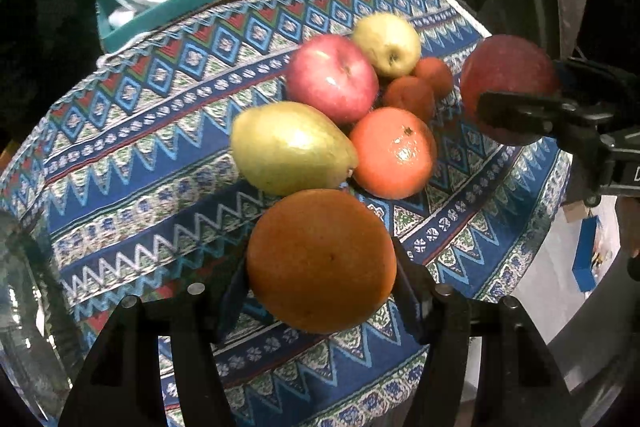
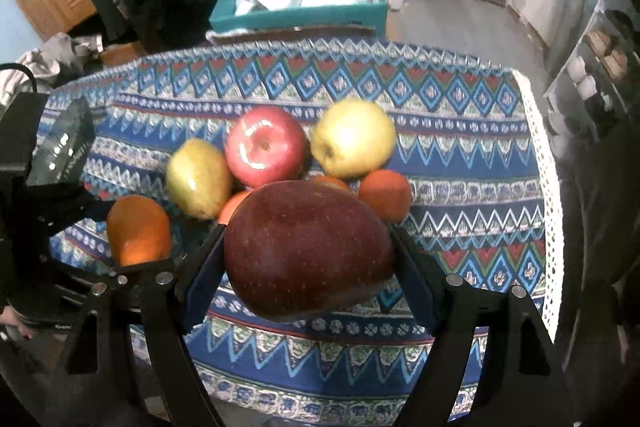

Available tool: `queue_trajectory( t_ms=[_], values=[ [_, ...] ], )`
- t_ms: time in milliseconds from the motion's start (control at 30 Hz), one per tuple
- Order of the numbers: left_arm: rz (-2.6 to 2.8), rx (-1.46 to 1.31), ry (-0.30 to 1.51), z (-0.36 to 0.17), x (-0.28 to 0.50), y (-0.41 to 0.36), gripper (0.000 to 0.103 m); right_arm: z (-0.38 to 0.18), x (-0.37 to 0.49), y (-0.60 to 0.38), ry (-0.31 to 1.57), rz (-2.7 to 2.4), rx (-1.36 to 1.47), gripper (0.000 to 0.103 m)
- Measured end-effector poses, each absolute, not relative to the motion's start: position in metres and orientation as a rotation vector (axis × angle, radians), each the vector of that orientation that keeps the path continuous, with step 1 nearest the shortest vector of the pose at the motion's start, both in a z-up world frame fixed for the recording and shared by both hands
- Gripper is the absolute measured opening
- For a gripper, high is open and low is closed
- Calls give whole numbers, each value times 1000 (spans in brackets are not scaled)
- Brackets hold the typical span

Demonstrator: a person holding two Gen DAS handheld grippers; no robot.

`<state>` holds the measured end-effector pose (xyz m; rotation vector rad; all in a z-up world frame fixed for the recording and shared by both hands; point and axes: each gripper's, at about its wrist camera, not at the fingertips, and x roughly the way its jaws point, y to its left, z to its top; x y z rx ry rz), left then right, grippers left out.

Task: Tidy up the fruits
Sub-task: 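Grasp the dark-red mango with the right tool while the left tool grasps an orange, then carry the mango and the orange in both tools over the glass bowl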

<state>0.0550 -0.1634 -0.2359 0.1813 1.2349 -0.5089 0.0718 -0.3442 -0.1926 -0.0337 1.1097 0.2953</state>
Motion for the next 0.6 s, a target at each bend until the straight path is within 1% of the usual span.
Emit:
queue_trajectory(
  t_ms=[267,367,600],
  values=[
    [-468,161,1143,-194,45,-135,65,-159,69,-331,1015,325,-28,79],
    [-458,150,1116,-186,53,-139,65,-147,68,-326,981,330,-27,79],
    [-434,119,1052,-158,49,-122,65,-118,63,-311,912,354,-25,79]
  ],
)
